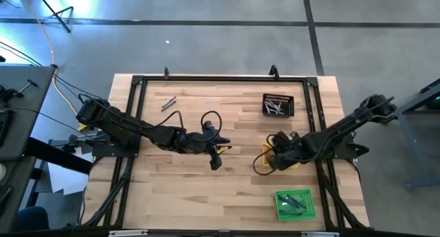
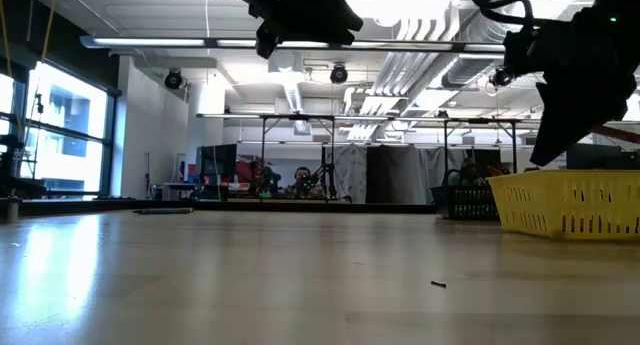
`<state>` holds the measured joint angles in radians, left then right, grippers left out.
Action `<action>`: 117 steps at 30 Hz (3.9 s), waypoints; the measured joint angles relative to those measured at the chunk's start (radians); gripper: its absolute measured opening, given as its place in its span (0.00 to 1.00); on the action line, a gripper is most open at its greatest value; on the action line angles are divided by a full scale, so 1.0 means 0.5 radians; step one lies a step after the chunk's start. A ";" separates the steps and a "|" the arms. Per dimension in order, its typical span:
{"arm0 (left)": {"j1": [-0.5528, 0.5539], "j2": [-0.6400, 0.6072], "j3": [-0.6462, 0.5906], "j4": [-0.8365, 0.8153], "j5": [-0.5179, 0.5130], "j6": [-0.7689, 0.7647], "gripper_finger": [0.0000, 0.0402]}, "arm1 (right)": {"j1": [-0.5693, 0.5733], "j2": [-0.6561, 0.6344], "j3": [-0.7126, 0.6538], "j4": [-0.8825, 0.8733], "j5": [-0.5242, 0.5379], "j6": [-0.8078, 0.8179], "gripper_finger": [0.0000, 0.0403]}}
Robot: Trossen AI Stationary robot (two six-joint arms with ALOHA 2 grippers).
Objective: Sort crayons
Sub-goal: Put the orange crayon into the yellow basket, then put the blue crayon into the green basket
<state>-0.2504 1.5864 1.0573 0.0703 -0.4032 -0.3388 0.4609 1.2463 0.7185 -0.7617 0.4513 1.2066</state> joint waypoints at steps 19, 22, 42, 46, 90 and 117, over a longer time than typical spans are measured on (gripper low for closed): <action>-0.030 -0.001 0.000 -0.014 -0.002 -0.002 0.23 | 0.013 0.245 0.000 0.076 -0.204 -0.001 0.03; -0.030 -0.001 0.000 -0.014 -0.002 -0.002 0.23 | 0.013 0.245 0.000 0.076 -0.251 -0.020 0.05; -0.030 -0.003 0.001 -0.276 -0.002 -0.083 0.23 | 0.013 0.233 0.000 0.092 -0.261 -0.096 0.19; -0.006 -0.003 0.002 -0.726 -0.004 -0.226 0.23 | 0.013 0.155 0.000 0.108 -0.239 -0.117 0.19; 1.957 -0.002 -0.355 -1.960 0.479 0.132 0.23 | 0.009 -0.439 0.001 0.335 0.131 -0.497 0.19; 2.103 -0.001 -0.404 -1.648 0.614 0.269 0.23 | 0.008 -0.438 0.001 0.336 0.198 -0.547 0.19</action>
<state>0.8013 1.5860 0.8555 -0.7538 -0.0963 -0.2041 0.4648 1.0275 0.7189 -0.5938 0.5503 0.9333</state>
